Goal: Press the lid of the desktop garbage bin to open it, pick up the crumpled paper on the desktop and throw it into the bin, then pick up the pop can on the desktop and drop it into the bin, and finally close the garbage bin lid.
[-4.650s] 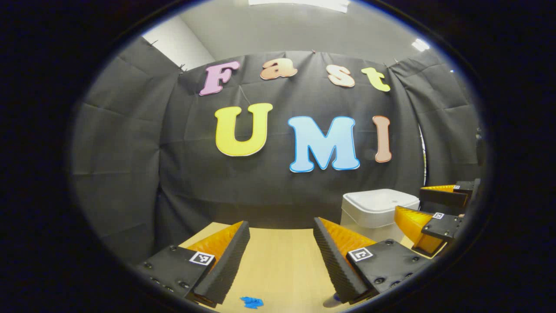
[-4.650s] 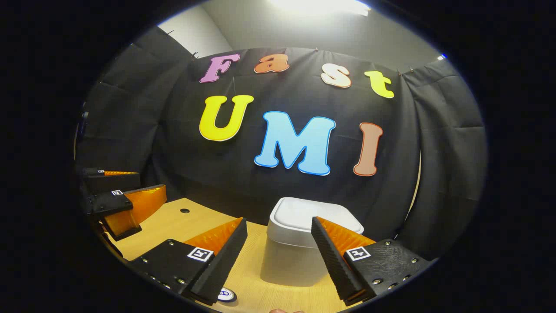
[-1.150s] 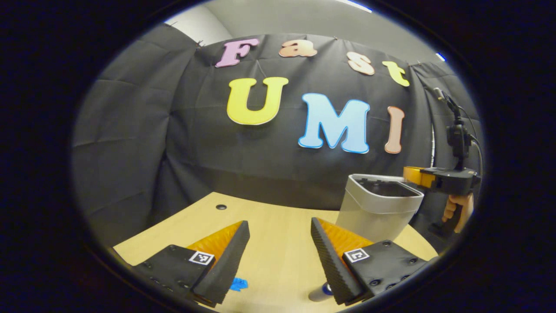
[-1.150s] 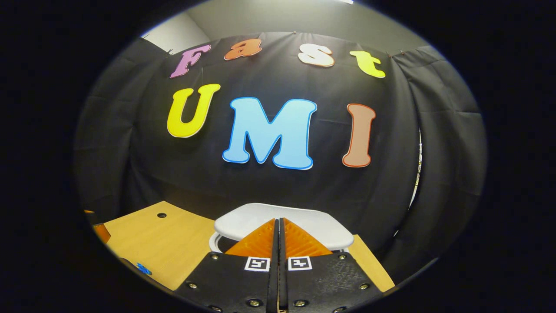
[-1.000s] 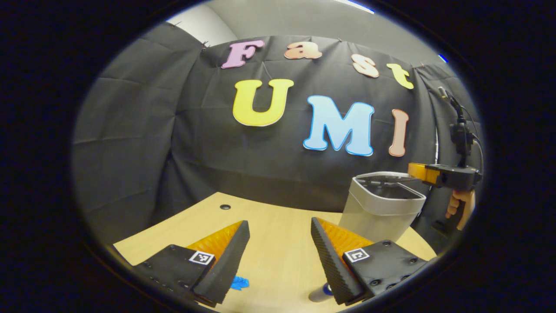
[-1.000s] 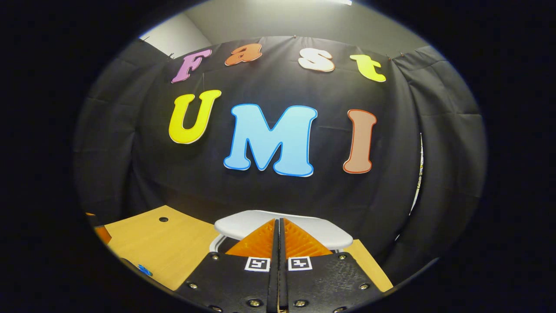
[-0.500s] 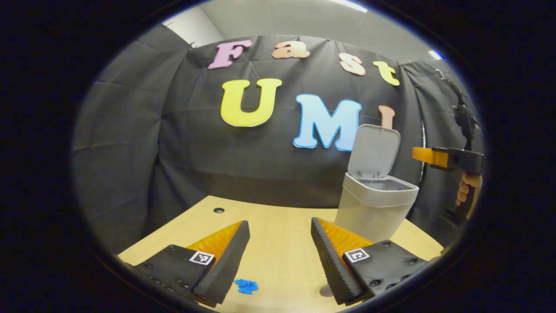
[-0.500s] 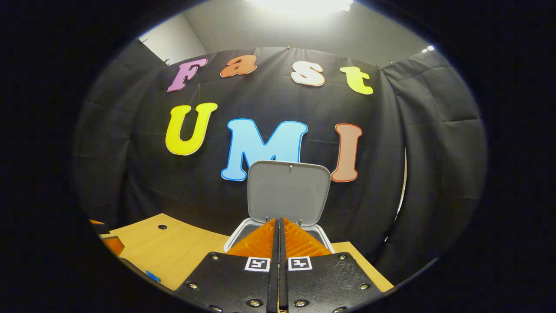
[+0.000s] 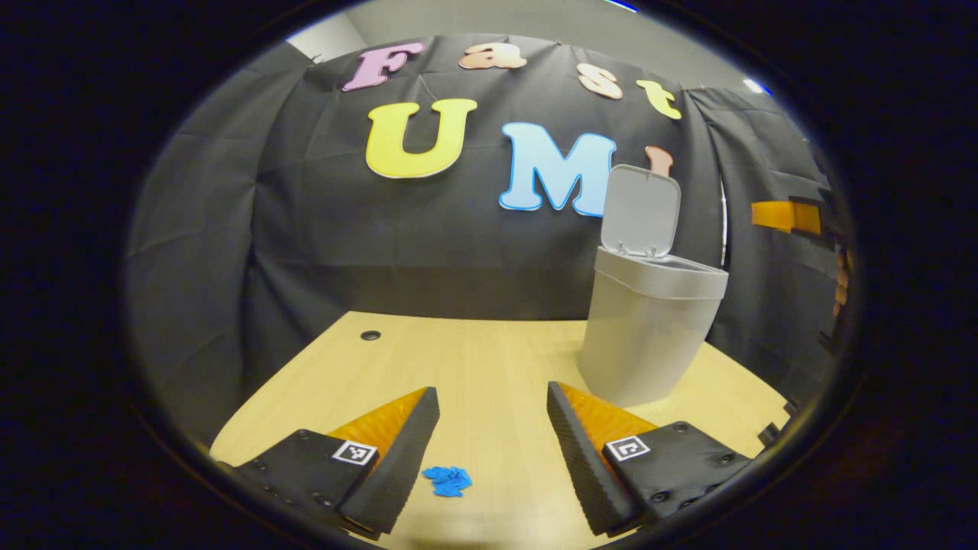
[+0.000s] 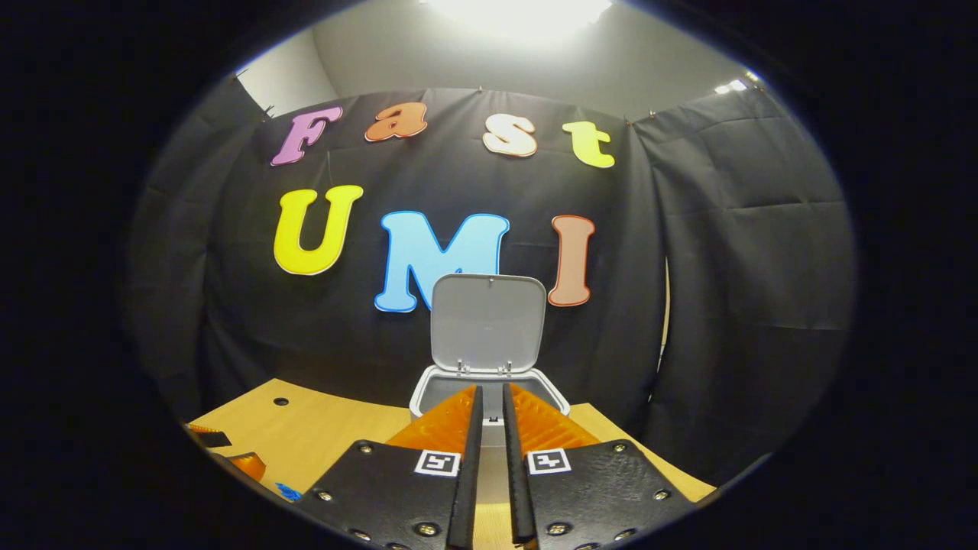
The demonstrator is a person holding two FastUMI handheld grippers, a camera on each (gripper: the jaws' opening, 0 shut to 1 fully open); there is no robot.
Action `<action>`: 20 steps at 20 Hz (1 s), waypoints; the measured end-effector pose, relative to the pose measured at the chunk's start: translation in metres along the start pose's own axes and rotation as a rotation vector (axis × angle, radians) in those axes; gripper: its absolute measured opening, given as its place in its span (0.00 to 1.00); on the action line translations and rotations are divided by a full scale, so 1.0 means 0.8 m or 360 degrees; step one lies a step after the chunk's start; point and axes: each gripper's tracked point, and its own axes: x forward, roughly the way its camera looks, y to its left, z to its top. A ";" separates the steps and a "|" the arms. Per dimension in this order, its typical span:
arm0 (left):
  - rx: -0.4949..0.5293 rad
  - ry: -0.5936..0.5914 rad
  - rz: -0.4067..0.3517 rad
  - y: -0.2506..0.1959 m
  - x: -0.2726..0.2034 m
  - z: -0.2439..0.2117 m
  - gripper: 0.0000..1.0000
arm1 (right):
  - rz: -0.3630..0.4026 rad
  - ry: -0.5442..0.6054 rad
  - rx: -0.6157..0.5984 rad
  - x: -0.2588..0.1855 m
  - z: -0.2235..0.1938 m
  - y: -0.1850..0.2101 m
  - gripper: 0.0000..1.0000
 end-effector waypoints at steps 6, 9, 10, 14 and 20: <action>0.0021 0.0135 0.0065 0.036 0.020 -0.059 0.93 | -0.0001 0.0021 0.0017 -0.022 -0.005 0.007 0.60; 0.0060 0.0197 0.0087 0.048 0.031 -0.089 0.93 | 0.0003 0.0038 -0.0028 -0.031 -0.010 0.007 0.83; 0.0076 0.0214 0.0095 0.050 0.035 -0.097 0.95 | 0.0013 0.0043 -0.0038 -0.035 -0.012 0.009 0.86; 0.0069 0.0319 0.0102 0.056 0.052 -0.139 0.95 | 0.0047 0.0070 -0.0079 -0.045 -0.019 0.013 0.92; 0.0118 0.0516 0.0143 0.070 0.082 -0.209 0.94 | 0.0088 0.0139 -0.0079 -0.054 -0.036 0.007 0.93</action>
